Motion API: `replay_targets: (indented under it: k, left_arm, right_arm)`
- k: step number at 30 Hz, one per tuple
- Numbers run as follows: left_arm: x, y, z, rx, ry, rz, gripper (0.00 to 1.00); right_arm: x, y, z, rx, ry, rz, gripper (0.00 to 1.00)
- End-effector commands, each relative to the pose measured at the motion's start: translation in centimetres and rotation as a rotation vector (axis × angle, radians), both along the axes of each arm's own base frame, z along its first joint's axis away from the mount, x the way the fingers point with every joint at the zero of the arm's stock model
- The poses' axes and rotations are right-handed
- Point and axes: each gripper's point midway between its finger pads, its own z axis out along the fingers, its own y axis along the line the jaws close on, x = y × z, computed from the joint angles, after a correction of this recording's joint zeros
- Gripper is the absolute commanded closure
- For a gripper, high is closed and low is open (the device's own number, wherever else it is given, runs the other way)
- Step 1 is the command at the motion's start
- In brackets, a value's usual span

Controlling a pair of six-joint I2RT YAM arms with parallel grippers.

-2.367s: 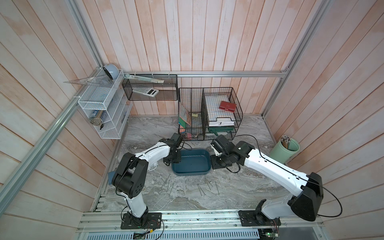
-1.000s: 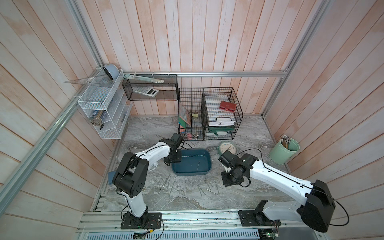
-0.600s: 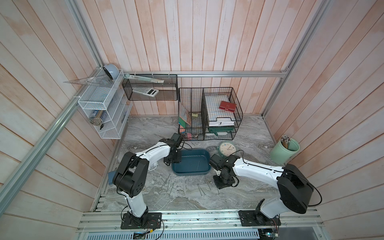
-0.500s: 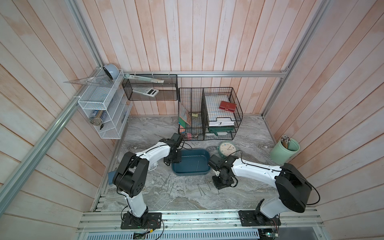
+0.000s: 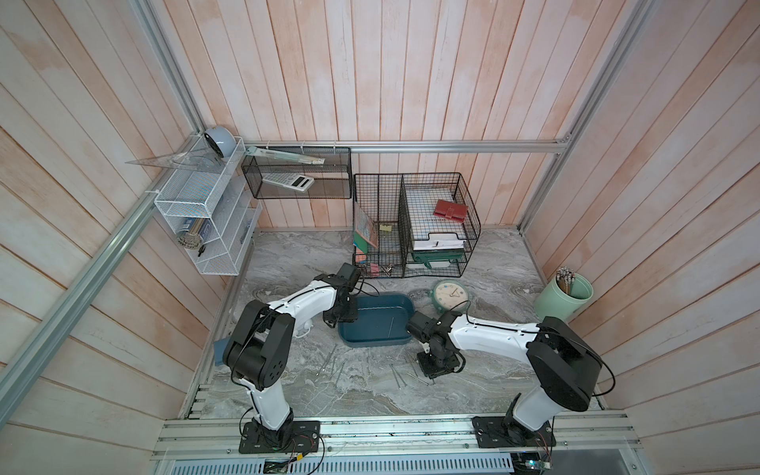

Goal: Put the nails on the desktop into the storage box
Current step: Pick up the nail from the center of the board.

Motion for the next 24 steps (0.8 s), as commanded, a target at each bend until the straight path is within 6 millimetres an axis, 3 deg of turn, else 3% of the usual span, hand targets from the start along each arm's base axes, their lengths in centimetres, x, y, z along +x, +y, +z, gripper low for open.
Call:
replay_targets:
  k: [1, 5, 11, 16, 20, 24]
  left_arm:
    - [0.4, -0.4, -0.1, -0.006, -0.001, -0.021, 0.64]
    - [0.3, -0.5, -0.2, -0.005, 0.001, -0.022, 0.64]
    - [0.3, -0.3, -0.2, 0.0, 0.0, -0.019, 0.64]
    - [0.3, -0.4, -0.2, 0.0, 0.0, -0.019, 0.64]
    - [0.3, -0.3, -0.2, 0.001, 0.0, -0.019, 0.64]
    - [0.3, -0.4, -0.2, 0.0, 0.0, -0.02, 0.64]
  right_arm:
    - [-0.3, 0.7, -1.0, 0.012, 0.005, 0.014, 0.72]
    - [-0.8, 0.4, -1.7, 0.002, 0.015, 0.0, 0.78]
    - [-1.4, -0.5, -2.5, -0.031, 0.035, -0.006, 0.99]
    - [-1.5, -1.2, -3.0, -0.068, 0.037, -0.006, 1.0]
    - [-1.1, -2.3, -1.7, -0.1, -0.004, -0.001, 1.0]
    - [-0.4, -3.0, 1.5, -0.088, -0.062, 0.006, 1.0]
